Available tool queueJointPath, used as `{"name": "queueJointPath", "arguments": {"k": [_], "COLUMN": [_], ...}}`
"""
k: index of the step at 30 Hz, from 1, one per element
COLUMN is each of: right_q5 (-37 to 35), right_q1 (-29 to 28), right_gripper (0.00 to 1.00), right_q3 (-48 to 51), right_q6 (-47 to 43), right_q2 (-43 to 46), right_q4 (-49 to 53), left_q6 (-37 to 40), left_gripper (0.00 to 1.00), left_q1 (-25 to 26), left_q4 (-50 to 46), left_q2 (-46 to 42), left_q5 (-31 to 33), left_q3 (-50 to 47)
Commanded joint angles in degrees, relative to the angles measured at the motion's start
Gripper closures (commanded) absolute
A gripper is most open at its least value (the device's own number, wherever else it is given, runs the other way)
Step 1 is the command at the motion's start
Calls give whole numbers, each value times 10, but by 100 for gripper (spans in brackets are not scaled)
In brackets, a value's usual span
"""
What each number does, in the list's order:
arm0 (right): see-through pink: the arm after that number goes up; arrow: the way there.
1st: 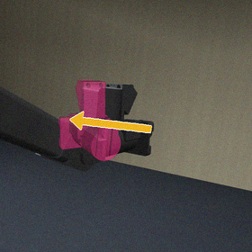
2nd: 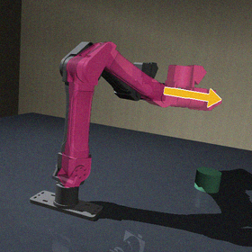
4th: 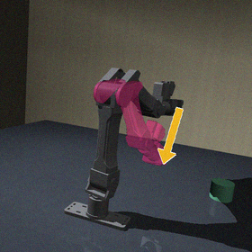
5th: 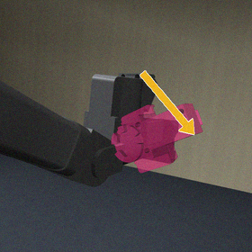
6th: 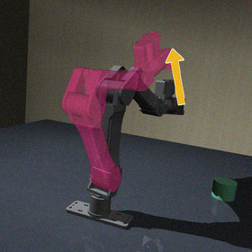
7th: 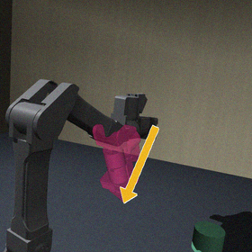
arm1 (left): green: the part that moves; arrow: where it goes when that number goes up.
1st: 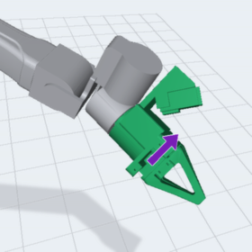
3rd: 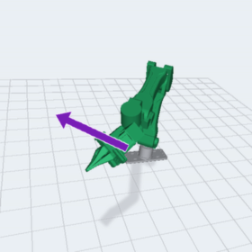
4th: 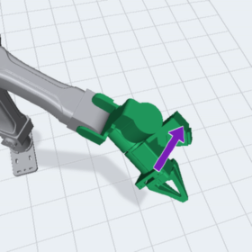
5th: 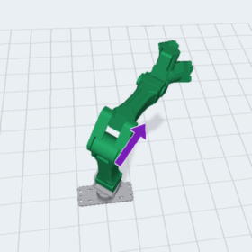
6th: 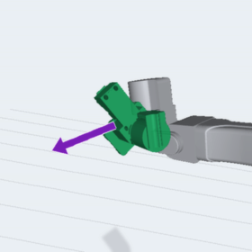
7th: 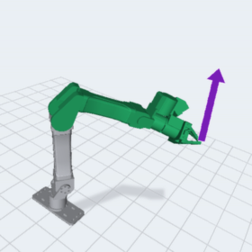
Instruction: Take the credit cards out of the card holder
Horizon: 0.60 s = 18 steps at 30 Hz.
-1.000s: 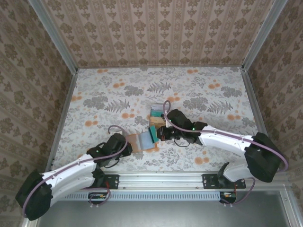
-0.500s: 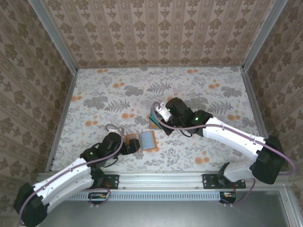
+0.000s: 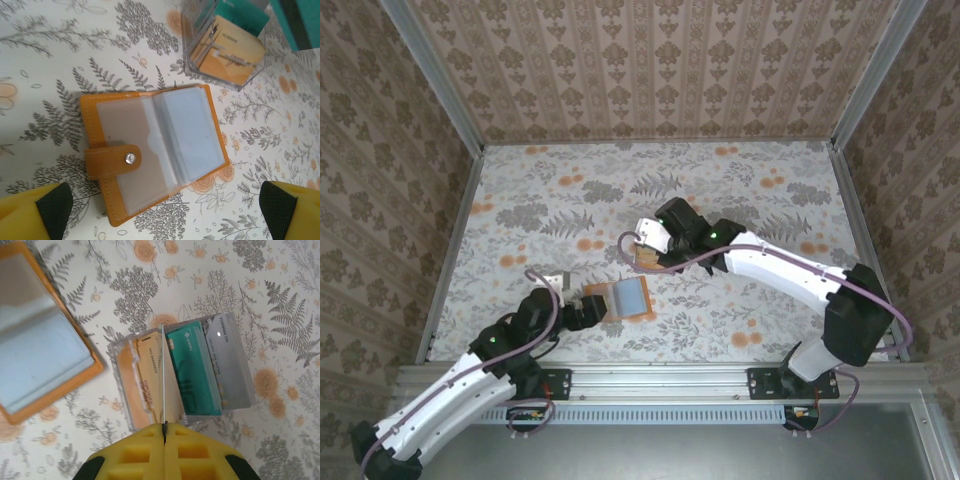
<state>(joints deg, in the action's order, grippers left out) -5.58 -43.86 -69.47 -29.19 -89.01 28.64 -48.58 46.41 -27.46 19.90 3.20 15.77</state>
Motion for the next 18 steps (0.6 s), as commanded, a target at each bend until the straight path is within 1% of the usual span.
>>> {"name": "queueJointPath", "arguments": {"k": [1,7,15,18], "right_q5": [-6,8,41,42], "right_q1": [16,34,48,50], "right_gripper": [100,100,100,100], "right_q3": [-42,-59,-58,-60], "right_q6": [-58,-72,-90,-93], "right_q2": [-29,-61,-82,-94], "right_q4": [14,13,17,17], "left_q6": [16,30,38,37], "left_gripper": [0,0,0,0], "left_q1": [-5,-5,-5,-5], "left_q4": [-51,-59,-62,-61], "left_q2": [-42,-100,-96,-93], "left_q5": [39,37,46,44], "left_q3": [25,23,30,28]}}
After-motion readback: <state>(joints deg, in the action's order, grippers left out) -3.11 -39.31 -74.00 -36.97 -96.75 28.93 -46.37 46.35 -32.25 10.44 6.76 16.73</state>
